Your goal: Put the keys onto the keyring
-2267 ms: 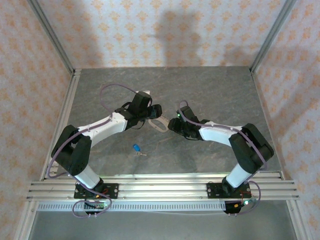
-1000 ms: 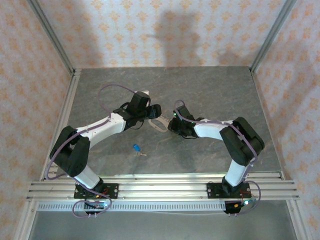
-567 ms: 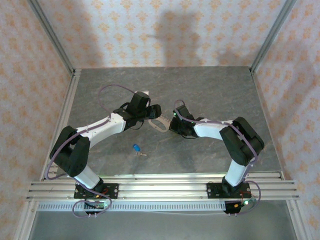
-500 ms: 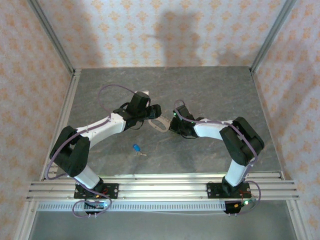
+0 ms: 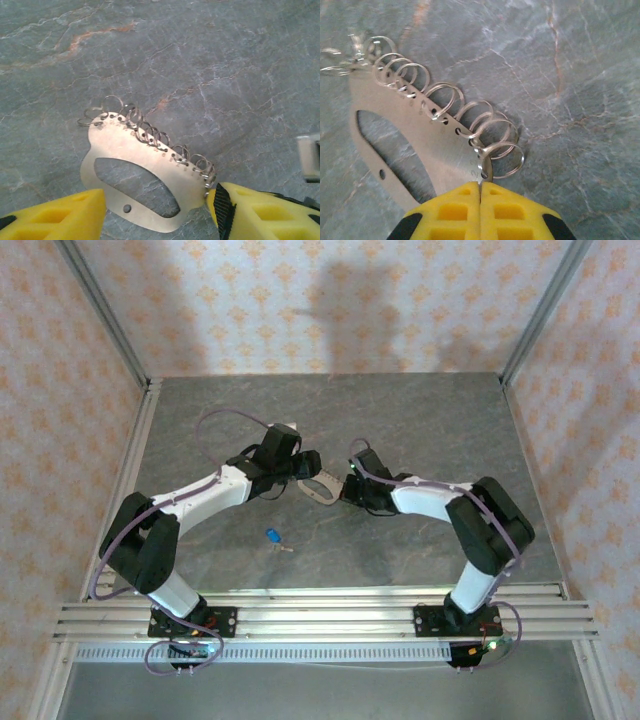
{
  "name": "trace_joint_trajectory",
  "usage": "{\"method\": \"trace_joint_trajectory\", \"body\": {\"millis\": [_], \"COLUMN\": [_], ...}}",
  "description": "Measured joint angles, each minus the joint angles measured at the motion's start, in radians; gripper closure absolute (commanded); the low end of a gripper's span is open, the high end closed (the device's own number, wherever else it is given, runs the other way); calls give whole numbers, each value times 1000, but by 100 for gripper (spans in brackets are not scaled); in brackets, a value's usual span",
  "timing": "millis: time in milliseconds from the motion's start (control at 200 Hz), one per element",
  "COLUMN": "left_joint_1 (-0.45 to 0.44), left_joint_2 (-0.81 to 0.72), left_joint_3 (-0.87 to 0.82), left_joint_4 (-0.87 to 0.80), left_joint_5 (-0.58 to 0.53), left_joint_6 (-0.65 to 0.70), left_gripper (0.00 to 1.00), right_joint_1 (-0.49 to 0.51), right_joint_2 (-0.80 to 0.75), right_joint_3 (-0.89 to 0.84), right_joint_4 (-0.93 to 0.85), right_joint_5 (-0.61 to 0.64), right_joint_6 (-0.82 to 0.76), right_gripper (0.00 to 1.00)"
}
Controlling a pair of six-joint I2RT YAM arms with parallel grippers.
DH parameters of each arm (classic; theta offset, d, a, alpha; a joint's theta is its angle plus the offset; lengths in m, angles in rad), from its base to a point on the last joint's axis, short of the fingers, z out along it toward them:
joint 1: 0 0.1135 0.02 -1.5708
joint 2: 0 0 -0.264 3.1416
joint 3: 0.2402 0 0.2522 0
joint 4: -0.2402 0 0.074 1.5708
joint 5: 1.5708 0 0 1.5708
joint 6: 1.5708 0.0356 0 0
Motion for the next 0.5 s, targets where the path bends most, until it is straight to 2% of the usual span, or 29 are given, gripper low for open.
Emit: {"method": "trace_joint_trajectory", "body": {"millis": [255, 380, 500], "left_joint_1": [2, 2, 5], "left_joint_2": [-99, -146, -183], "left_joint_3": [40, 71, 72], "left_joint_4": [-79, -78, -69], "left_joint_5": [-66, -43, 0], "left_joint_6": [-12, 7, 18], "left_gripper": [39, 44, 47], "right_joint_1": [-78, -149, -212], "right_joint_2": [-325, -457, -504], "right_joint_3": [150, 187, 187], "right_joint_4": [-90, -76, -62], "right_joint_5": [-164, -300, -417], "right_joint_6": [-234, -327, -363], "right_gripper": [100, 100, 100]}}
